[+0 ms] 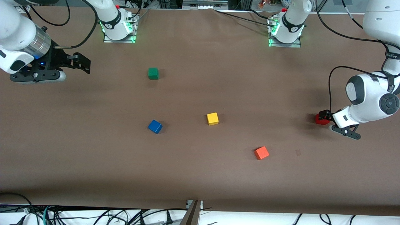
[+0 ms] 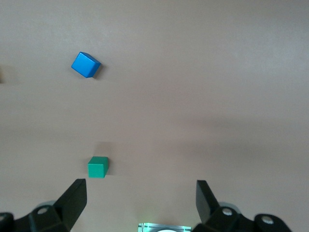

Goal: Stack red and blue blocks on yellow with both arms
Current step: 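Move the left gripper down to the red block and grasp it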

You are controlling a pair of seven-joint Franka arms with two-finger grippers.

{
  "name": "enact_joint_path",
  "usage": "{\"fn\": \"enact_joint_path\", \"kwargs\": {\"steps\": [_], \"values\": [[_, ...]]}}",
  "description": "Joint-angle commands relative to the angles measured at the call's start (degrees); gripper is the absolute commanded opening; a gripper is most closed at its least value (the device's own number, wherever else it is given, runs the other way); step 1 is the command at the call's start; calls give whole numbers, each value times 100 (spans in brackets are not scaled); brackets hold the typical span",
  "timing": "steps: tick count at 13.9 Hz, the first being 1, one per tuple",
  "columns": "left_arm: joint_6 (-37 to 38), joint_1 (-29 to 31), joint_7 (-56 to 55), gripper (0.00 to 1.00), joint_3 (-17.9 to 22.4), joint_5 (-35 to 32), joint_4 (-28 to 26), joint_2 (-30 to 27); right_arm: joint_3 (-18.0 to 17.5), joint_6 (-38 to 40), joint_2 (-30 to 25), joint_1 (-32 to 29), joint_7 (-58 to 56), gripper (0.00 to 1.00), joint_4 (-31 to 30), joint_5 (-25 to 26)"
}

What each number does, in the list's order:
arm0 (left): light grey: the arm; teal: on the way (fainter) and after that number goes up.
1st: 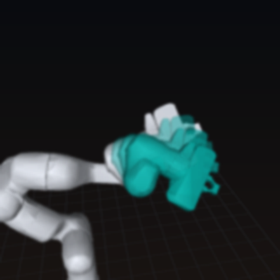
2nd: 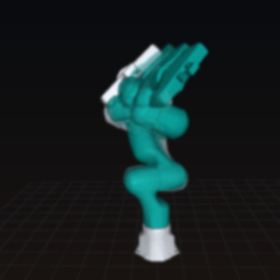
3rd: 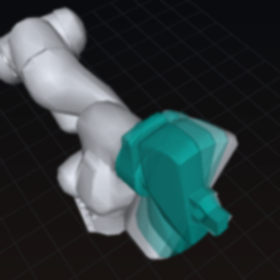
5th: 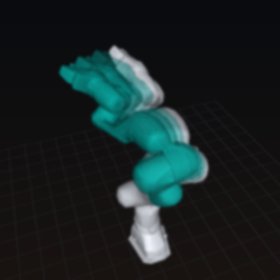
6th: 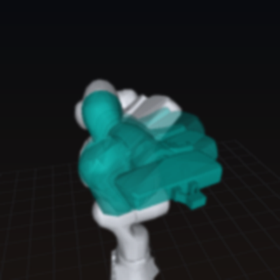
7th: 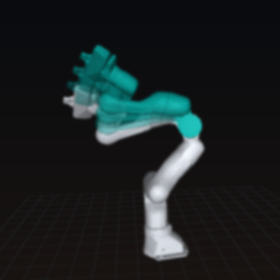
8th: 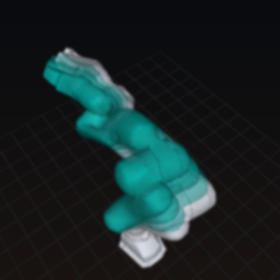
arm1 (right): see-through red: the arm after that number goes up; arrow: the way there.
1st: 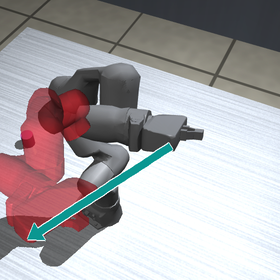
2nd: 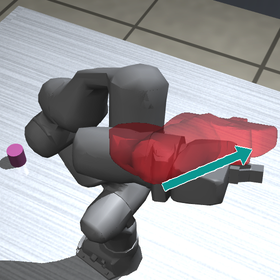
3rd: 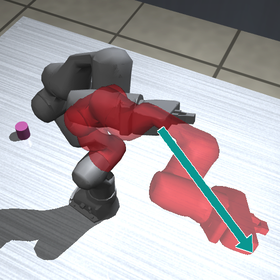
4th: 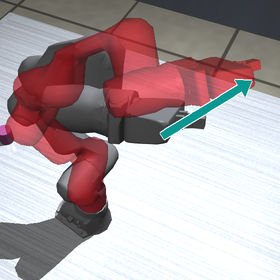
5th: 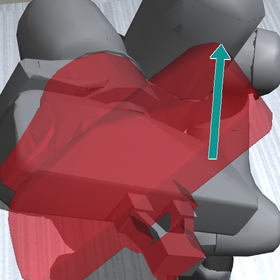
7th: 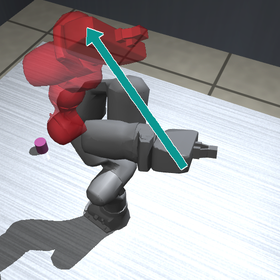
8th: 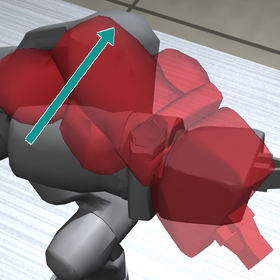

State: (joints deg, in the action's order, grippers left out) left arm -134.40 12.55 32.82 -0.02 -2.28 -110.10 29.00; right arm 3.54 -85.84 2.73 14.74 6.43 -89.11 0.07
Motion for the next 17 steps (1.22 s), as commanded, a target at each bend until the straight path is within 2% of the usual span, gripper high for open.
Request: {"fn": "enact_joint_path", "kwargs": {"steps": [1, 17], "values": [[-357, 46, 102, 100, -51, -115, -177, 27, 6, 111, 44, -15, -54, 100, 113, -95], [-236, 55, 23, 100, -69, -89, -231, -26, 15, 120, 44, -6, -63, 100, 104, -95]]}}
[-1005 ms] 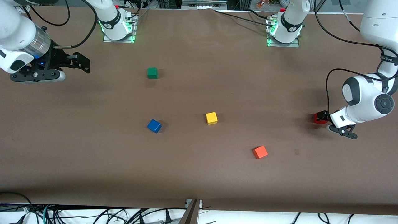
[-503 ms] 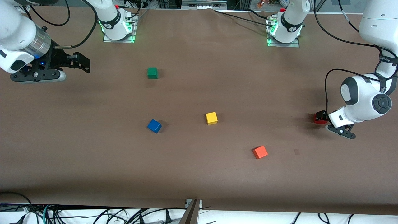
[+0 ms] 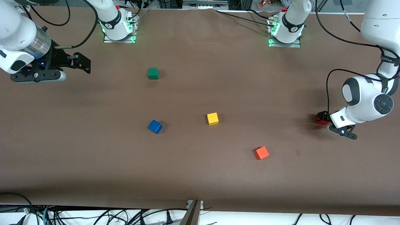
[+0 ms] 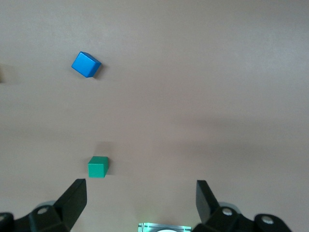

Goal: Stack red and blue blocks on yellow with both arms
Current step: 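Lift the red block while the right gripper reaches toward the blue block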

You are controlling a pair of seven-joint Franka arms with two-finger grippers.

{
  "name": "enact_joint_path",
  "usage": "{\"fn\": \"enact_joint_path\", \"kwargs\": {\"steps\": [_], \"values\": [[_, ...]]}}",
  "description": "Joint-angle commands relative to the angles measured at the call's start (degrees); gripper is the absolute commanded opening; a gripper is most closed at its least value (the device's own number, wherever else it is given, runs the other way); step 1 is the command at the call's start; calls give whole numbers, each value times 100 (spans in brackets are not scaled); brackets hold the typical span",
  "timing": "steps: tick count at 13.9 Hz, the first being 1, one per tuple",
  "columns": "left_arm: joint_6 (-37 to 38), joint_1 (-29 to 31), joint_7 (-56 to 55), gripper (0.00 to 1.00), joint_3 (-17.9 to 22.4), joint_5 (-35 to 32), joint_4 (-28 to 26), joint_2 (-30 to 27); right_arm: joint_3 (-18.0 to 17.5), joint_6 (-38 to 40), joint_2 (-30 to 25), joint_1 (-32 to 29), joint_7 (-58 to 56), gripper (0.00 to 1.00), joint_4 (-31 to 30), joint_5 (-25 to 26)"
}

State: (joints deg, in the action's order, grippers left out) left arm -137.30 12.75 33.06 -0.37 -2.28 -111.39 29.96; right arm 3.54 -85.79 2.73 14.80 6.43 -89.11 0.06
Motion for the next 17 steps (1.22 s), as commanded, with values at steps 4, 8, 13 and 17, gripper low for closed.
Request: {"fn": "enact_joint_path", "kwargs": {"steps": [4, 8, 13, 17], "values": [[45, 35, -10, 100, -34, -54, -173, -113, 15, 107, 43, -12, -63, 100, 113, -94], [54, 140, -10, 100, -34, -45, -339, -148, 7, 98, 43, -12, -63, 100, 113, -94], [167, 342, -246, 21, -60, -27, -481, -228, -20, 98, 140, 31, -54, 100, 87, -85], [634, 307, -836, 9, -289, -27, -340, -341, -29, -322, 674, 102, 182, 100, 60, -594]]}}
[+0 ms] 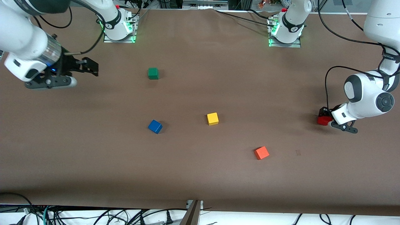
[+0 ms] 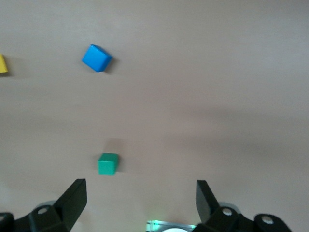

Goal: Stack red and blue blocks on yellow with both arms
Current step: 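Lift the red block while the right gripper reaches toward the blue block, then carry the red block over yellow while the right gripper reaches blue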

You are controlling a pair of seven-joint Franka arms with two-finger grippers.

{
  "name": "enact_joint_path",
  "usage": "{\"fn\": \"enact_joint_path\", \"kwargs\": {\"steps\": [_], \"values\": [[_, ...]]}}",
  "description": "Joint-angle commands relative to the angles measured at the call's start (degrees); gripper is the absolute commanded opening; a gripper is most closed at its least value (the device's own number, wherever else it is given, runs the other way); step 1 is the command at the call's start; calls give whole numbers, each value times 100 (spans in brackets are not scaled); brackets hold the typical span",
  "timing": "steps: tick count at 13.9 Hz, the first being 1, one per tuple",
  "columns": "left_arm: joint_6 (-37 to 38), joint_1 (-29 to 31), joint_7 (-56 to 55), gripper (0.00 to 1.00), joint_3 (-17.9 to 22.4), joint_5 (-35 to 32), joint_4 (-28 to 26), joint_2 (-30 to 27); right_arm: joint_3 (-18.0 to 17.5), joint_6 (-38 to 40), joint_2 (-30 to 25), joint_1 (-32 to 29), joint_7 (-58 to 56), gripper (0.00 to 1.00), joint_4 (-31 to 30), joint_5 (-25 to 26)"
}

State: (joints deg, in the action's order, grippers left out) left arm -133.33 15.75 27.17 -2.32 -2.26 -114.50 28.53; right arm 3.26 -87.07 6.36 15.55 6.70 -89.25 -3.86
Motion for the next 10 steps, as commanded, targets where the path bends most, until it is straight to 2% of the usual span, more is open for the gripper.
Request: {"fn": "enact_joint_path", "kwargs": {"steps": [1, 3, 5, 7, 10], "values": [[254, 7, -300, 6, -206, -29, -19, -303, -18, -405, 504, 70, 304, 100, 66, -212], [682, -2, -902, 3, -705, -29, 242, -523, -10, -880, 778, 298, 506, 100, 66, -221], [1289, -46, -2034, 2, -1460, -38, 778, -515, -10, -1441, 1163, 466, 1006, 100, 57, -221], [1415, -334, -3247, 2, -2016, -46, 1113, -454, -19, -2109, 1559, 562, 1393, 100, 66, -273], [1406, -1387, -4795, 2, -2053, -38, 1710, -121, -10, -2971, 2270, 537, 1790, 100, 75, -747]]}}
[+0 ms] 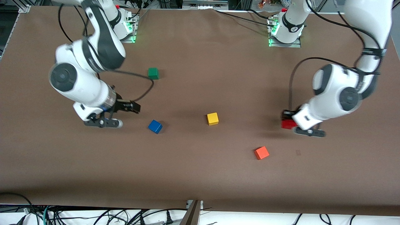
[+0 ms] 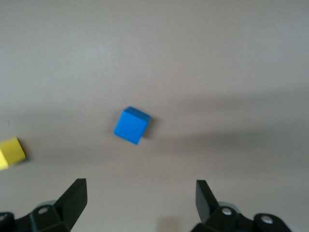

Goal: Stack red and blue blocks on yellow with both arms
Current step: 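Carry the red block over yellow while the right gripper reaches blue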

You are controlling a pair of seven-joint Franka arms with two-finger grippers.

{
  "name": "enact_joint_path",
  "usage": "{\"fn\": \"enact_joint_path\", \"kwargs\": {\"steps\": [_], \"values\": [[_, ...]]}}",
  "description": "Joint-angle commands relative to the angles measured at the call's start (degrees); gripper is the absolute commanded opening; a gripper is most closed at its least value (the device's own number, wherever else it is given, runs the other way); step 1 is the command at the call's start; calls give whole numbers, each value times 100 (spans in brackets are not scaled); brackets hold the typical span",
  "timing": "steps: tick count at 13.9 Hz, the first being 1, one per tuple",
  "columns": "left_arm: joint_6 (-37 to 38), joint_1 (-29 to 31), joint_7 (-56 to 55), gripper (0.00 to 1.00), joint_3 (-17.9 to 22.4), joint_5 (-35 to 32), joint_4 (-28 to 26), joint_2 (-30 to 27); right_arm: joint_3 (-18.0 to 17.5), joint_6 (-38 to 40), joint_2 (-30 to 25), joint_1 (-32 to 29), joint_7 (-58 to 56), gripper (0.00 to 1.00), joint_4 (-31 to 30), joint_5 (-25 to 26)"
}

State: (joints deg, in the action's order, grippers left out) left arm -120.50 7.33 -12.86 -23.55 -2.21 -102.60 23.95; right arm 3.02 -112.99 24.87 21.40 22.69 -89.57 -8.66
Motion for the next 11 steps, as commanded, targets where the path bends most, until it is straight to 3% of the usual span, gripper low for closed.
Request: {"fn": "enact_joint_path", "kwargs": {"steps": [1, 4, 7, 11], "values": [[115, -948, -1458, 1, 79, -42, 818, 548, 14, -712, 744, -74, 261, 100, 98, -511], [88, -1960, -2991, 1, 96, -113, 1547, 1242, 14, -1312, 1300, -5, 664, 100, 98, -698], [71, -2541, -3494, 1, 210, -113, 2076, 1770, 23, -1453, 1512, 206, 1254, 99, 107, -689], [-131, -3280, -3636, 1, 947, -104, 2235, 1947, 14, -1698, 1600, 215, 1396, 99, -77, -716]]}}
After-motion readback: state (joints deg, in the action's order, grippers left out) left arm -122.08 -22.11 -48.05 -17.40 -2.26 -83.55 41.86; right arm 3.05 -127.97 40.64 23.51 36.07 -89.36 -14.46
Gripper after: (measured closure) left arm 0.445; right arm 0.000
